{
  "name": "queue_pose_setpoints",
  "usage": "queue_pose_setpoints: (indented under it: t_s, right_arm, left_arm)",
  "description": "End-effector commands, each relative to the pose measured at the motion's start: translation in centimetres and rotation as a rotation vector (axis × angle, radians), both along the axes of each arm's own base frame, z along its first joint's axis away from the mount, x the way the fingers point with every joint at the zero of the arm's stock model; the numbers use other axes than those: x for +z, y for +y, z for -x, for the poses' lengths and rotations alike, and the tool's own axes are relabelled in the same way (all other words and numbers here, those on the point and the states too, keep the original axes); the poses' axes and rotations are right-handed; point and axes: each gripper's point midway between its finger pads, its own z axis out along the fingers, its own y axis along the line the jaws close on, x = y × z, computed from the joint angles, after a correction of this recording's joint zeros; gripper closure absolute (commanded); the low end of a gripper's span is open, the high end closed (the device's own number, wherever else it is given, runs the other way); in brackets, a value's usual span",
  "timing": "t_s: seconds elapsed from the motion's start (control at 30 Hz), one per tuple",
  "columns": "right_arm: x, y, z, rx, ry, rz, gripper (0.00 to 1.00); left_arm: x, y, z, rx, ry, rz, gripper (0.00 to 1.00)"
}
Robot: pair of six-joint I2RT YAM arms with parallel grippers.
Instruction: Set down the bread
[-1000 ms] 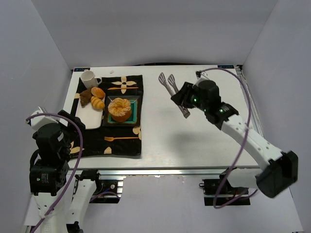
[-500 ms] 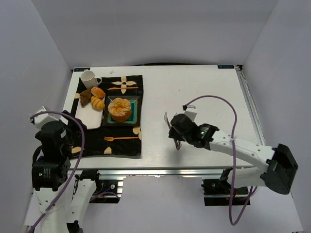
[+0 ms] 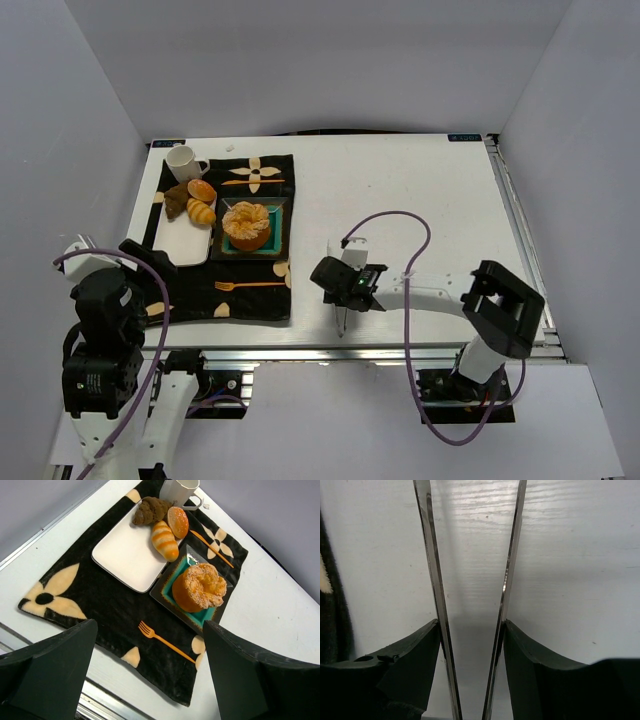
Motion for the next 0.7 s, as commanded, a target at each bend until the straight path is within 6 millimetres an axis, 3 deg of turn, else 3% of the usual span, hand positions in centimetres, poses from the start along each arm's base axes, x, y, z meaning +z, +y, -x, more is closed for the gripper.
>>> queue_pose_setpoints:
  t_s: [0.0,0.3,0.5,0.67]
  right_arm:
    - [0.9,3.2,-0.7,0.009,-0.036,-0.087,0.42]
    - [-0.8,6.0,-0.4,0.067,-0.007,-0.057,0.4]
    - [-1.3,6.2,-0.2,0.071,0.003,-0.045,0.35]
    - [-0.3,6.0,-0.2,0.064,-0.01,-0.039,0.15]
  left_arm:
    - [-0.4,-0.2,0.3,-0.01,0.014,0.003,0.02]
    - [-0.8,0.0,0.3,-0.01,0.031,-0.01,0.02]
    - [-1.0,0.0,0.4,-0.006,0.031,-0.013,0.02]
    - [-1.2,0.0,0.4,-0.007,0.036,-0.014,0.02]
